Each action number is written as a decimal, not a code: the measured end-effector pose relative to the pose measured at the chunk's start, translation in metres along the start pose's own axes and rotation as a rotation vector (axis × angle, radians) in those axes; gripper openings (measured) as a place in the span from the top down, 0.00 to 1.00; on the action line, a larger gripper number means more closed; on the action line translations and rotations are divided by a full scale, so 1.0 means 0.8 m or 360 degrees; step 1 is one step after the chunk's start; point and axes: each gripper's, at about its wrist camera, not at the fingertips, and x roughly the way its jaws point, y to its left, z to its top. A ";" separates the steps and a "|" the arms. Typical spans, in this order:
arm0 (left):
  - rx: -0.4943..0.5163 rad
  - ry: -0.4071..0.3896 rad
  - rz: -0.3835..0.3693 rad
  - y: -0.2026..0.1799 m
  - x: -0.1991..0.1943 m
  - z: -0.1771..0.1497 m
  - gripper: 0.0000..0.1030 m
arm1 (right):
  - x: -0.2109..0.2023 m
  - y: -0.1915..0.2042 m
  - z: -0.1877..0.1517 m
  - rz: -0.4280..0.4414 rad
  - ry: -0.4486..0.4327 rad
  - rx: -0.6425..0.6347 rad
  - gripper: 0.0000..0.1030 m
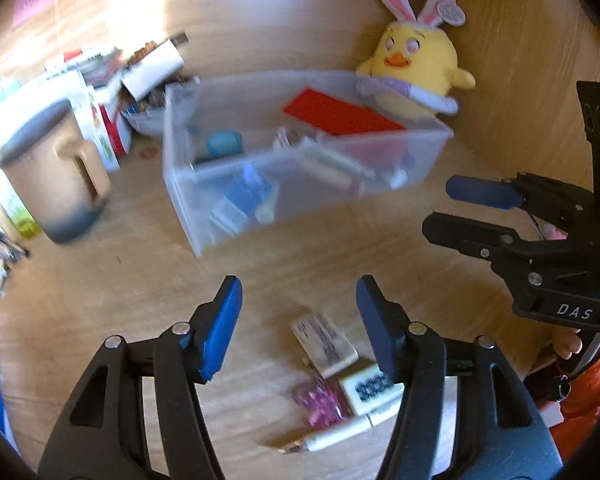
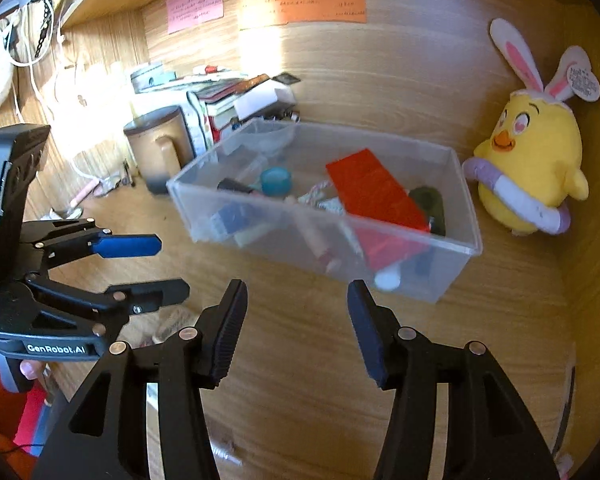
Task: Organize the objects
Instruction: 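Grasp the beige eraser with the left gripper while the right grasps the white dotted block, then carry eraser and dotted block into the clear box and release both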
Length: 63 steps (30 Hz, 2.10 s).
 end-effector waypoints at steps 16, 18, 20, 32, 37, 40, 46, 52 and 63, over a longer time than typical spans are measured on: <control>-0.0065 0.0090 -0.0058 0.002 0.019 -0.028 0.68 | 0.008 0.025 -0.061 0.0152 0.0197 0.0017 0.43; -0.0064 0.0089 -0.0047 0.004 0.019 -0.028 0.76 | 0.008 0.031 -0.063 0.0170 0.0195 0.0015 0.39; -0.0092 0.0085 -0.0055 0.010 0.017 -0.029 0.77 | 0.009 0.038 -0.063 0.0192 0.0202 -0.0001 0.39; -0.0184 0.0012 0.0024 0.047 -0.010 -0.039 0.77 | 0.030 0.089 -0.061 0.0262 0.0257 -0.0098 0.39; -0.0184 0.0034 0.0047 0.052 -0.011 -0.052 0.77 | 0.039 0.088 -0.060 0.0250 0.0266 -0.0105 0.53; -0.0171 0.0045 0.0060 0.051 -0.009 -0.055 0.77 | 0.044 0.083 -0.057 0.0227 0.0282 -0.0104 0.64; -0.0123 0.0028 0.0157 0.044 -0.004 -0.055 0.77 | 0.044 0.076 -0.054 0.0180 0.0261 -0.0126 0.78; -0.0120 0.0026 0.0180 0.044 -0.002 -0.053 0.77 | 0.039 0.065 -0.047 0.0170 0.0211 -0.0076 0.78; -0.0161 -0.0114 0.0173 0.045 -0.025 -0.033 0.77 | 0.018 0.035 -0.007 0.0097 0.0032 -0.0009 0.78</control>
